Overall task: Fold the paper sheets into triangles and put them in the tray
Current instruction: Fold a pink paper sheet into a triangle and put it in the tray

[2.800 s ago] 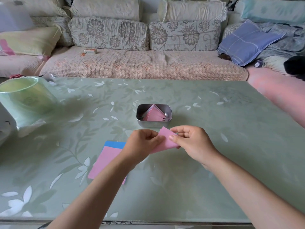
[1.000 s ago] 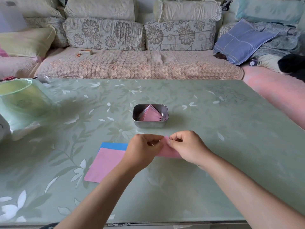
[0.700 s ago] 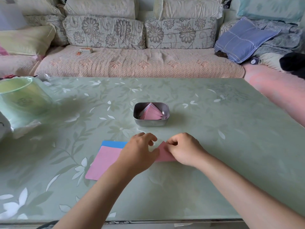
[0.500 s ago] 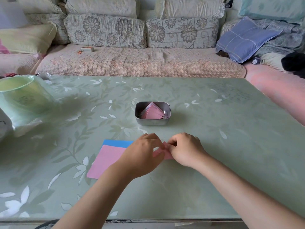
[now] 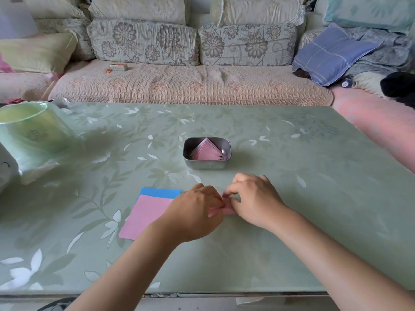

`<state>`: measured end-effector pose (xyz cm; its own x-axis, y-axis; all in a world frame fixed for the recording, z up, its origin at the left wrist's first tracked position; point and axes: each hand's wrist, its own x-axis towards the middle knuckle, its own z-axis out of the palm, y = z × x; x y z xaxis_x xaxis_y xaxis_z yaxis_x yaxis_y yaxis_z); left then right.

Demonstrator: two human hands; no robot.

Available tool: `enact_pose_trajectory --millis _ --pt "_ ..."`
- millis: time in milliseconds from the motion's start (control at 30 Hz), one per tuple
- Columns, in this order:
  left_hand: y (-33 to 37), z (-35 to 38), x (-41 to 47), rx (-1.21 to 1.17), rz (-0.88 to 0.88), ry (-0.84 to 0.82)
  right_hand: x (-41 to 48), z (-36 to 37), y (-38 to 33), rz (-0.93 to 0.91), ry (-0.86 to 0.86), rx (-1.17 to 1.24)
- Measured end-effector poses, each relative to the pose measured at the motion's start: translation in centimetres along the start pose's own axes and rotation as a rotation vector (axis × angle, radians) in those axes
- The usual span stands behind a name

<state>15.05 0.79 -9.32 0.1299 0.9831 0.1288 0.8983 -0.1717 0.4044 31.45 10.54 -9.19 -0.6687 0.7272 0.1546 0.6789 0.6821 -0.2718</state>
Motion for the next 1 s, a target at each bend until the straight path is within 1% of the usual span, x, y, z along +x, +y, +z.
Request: enact_pose_trajectory --millis 67,133,367,567,667,833,1000 --pt "0.0 0.0 -0.2 0.035 0.002 -0.014 -0.4 -0.3 -0.2 -0.032 -0.087 -0.014" --pt "0.1 0.1 -0.4 0.086 0.003 -0.034 -0.9 -0.4 -0.4 -0.041 -0.117 -0.033" --pt "1.1 0.8 -1.8 0.235 0.082 -0.018 -1.6 -0.2 -1.0 -0.017 -0.125 -0.059" --pt "1.7 1.0 -3.2 0.344 0.175 0.083 -1.8 -0.3 -1.4 0.004 -0.134 -0.07" --pt "2.0 1.4 -3.7 0.315 0.179 0.07 -1.9 -0.1 -1.4 0.006 -0.104 -0.092" --pt "2.1 1.6 -4.1 0.214 0.091 -0.011 -2.6 0.4 -1.3 -0.035 -0.075 -0.165" --pt "1.9 1.7 -4.0 0.192 0.078 -0.027 -3.6 0.6 -1.3 -0.058 0.002 -0.191"
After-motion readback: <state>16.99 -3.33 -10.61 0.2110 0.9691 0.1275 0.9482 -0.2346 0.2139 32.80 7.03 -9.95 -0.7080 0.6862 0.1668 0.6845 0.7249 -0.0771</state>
